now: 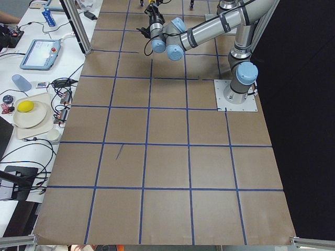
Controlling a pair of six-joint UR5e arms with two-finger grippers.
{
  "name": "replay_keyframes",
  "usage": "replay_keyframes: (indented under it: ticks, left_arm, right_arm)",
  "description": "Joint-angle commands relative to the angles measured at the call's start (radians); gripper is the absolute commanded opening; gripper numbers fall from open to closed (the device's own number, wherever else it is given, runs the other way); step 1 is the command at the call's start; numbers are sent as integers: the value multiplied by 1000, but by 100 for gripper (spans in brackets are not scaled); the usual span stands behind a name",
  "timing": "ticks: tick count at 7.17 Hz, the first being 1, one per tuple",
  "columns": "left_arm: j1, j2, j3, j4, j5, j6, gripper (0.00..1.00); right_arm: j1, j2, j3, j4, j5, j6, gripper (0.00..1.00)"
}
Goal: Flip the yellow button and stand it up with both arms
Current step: 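Grasp the yellow button cap with the right gripper from the left gripper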
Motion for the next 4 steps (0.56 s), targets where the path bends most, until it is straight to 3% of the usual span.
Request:
replay_keyframes:
  ticks: [1,3,4]
  left_arm:
    - [0,0,0,0,0,0,1]
    - [0,0,0,0,0,0,1]
    - [0,0,0,0,0,0,8]
  right_arm:
    - [0,2,6,-32,0,-1,52]
    - [0,0,4,-39,0,-4,44]
    - [0,0,4,-39,0,-6,41]
